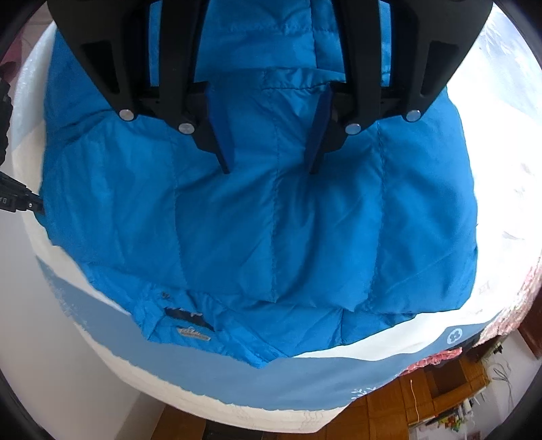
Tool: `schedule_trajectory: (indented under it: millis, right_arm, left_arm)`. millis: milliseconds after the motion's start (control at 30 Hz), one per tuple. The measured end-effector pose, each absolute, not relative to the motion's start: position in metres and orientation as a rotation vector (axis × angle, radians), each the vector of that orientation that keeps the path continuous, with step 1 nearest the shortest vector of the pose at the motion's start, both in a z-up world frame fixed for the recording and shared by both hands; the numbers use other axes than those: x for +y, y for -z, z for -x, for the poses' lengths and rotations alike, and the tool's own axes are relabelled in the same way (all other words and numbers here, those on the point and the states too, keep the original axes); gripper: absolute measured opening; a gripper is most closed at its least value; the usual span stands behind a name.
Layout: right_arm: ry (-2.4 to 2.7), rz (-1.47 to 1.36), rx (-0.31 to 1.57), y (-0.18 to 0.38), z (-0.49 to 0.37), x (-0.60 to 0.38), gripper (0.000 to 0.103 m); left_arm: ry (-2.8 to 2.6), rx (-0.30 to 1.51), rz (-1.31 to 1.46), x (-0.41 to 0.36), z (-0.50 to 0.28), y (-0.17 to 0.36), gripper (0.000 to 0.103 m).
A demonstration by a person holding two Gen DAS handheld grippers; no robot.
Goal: Fold large clothes
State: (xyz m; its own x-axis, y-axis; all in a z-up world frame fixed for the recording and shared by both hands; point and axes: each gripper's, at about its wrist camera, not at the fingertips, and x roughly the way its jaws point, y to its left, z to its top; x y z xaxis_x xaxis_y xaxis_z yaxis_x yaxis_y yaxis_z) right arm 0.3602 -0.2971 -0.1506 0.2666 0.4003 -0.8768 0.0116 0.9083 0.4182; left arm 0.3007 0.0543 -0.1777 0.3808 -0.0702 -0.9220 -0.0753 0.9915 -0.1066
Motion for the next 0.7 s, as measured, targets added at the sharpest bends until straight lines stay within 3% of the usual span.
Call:
schedule_trajectory:
  millis: [200,400,567,700]
  right_arm:
    - [-0.222,-0.316,1.241,0.128,-0.341,-0.301,0.024]
    - [-0.319,-0.288,1.139,0.091,-0.322,-0.278,0.024]
    - [-0.337,-0.220,1.211,0.121,-0.331,-0.240,0.024]
    - [-0.331,-0.324,1.310,0.165,-0.336,-0.243,0.015]
  left_arm:
    - [-0.025,1.183,0.118,0.053,-0.295,0.166,0.046]
    - [0.022,1.128,0.101,0.032,-0.289,0.144,0.049]
    - [0.022,1.183,0.093,0.024,-0.299,0.167,0.049]
    - [0.056,1.207,0.169,0.039,-0.301,0.188,0.051]
